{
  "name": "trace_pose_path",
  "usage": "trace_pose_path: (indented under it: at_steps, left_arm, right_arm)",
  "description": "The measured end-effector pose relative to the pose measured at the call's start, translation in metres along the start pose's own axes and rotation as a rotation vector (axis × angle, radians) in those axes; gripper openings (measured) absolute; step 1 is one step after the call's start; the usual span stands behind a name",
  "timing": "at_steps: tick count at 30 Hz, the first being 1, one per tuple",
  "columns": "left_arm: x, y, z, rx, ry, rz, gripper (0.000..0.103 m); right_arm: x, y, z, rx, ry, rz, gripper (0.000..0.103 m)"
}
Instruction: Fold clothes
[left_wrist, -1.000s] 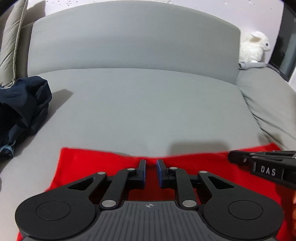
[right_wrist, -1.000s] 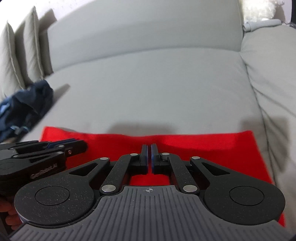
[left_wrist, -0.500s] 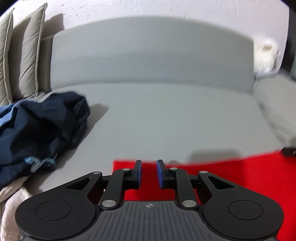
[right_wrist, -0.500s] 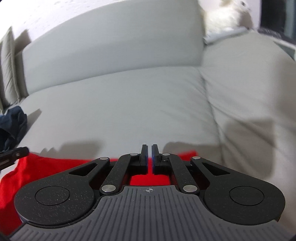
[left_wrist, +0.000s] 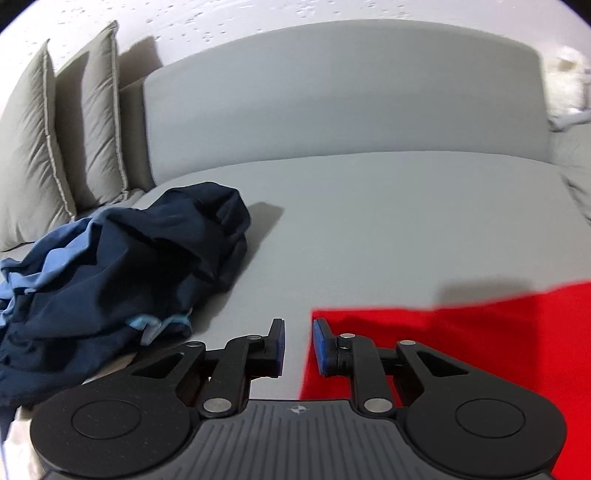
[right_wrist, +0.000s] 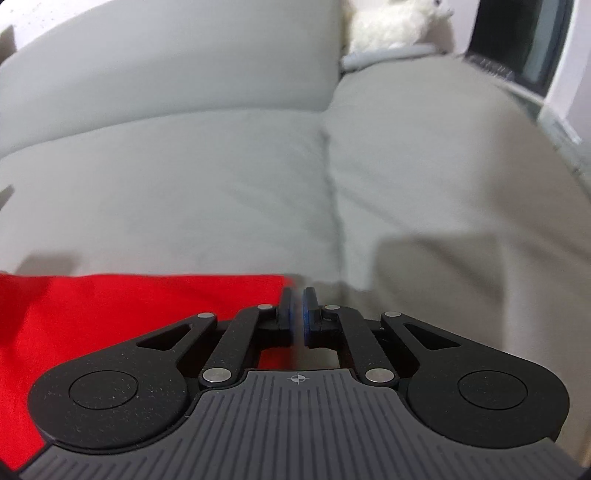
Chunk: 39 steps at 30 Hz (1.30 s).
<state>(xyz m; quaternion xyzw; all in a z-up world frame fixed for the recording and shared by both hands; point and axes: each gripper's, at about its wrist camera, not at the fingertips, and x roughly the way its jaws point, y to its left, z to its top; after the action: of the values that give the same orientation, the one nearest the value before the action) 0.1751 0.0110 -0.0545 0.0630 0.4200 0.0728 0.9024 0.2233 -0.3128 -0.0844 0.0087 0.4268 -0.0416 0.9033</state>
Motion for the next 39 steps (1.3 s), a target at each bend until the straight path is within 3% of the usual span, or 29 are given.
trace_pose_path:
  at_steps: [3, 7, 11, 13, 17, 22, 25, 27, 31, 39]
  left_arm:
    - [-0.030, -0.009, -0.022, -0.025, 0.071, -0.096, 0.019]
    - [-0.051, -0.031, -0.049, 0.000, 0.092, -0.160, 0.021]
    - [-0.055, -0.046, -0.068, 0.069, 0.088, -0.133, 0.022]
    - [-0.056, -0.045, -0.070, 0.086, 0.091, -0.123, 0.025]
    - [-0.061, -0.037, -0.074, 0.093, 0.115, -0.084, 0.032]
    - [-0.070, -0.028, -0.076, 0.108, 0.150, -0.040, 0.032]
    - [-0.078, -0.025, -0.079, 0.113, 0.183, -0.002, 0.033]
    - [-0.090, -0.019, -0.081, 0.082, 0.161, -0.025, 0.033]
    - [-0.103, -0.028, -0.082, 0.079, 0.122, -0.077, 0.035]
    - [-0.105, -0.059, -0.078, 0.129, 0.103, -0.105, 0.040]
  right_arm:
    - [-0.027, -0.007, -0.003, 0.016, 0.001, 0.058, 0.007]
    - [-0.066, 0.019, -0.027, 0.000, 0.049, 0.167, 0.011]
    - [-0.086, 0.044, -0.049, -0.056, 0.078, 0.197, 0.011]
    - [-0.088, 0.052, -0.063, -0.078, 0.122, 0.172, 0.011]
    - [-0.097, 0.044, -0.078, -0.105, 0.121, 0.110, 0.010]
    - [-0.109, 0.009, -0.082, 0.020, 0.157, 0.053, 0.000]
    - [-0.118, -0.007, -0.085, 0.070, 0.177, -0.005, 0.008]
    - [-0.125, -0.021, -0.088, 0.122, 0.200, -0.033, 0.013]
    - [-0.138, -0.023, -0.087, 0.126, 0.183, 0.013, 0.017]
    - [-0.144, 0.038, -0.094, 0.027, 0.193, 0.223, 0.017]
